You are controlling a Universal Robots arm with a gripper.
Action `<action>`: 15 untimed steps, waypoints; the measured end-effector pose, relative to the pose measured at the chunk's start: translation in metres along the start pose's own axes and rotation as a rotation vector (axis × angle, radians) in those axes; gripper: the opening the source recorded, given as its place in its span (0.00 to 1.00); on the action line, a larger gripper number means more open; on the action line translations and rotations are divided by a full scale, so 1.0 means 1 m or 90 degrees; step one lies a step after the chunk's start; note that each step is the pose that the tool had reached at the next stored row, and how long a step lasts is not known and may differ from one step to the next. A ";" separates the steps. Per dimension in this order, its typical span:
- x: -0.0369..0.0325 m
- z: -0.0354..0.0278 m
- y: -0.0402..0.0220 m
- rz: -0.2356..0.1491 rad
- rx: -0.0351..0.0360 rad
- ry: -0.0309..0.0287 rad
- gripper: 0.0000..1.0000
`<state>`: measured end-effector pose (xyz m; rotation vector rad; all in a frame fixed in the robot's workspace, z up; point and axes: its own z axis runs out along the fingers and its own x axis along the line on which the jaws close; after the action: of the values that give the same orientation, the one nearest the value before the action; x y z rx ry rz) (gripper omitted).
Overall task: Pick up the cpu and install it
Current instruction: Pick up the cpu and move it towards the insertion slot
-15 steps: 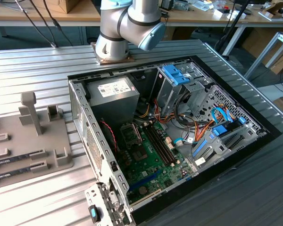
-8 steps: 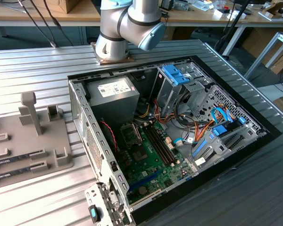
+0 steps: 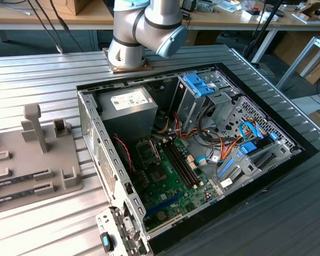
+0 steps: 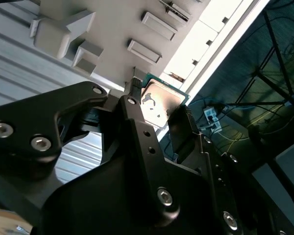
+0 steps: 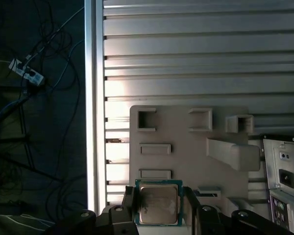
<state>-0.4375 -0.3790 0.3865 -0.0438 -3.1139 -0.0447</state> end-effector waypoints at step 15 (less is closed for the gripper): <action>0.0003 -0.0131 0.0004 0.000 -0.0018 0.0001 0.47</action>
<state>-0.4375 -0.3790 0.3997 -0.0438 -3.1137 -0.0492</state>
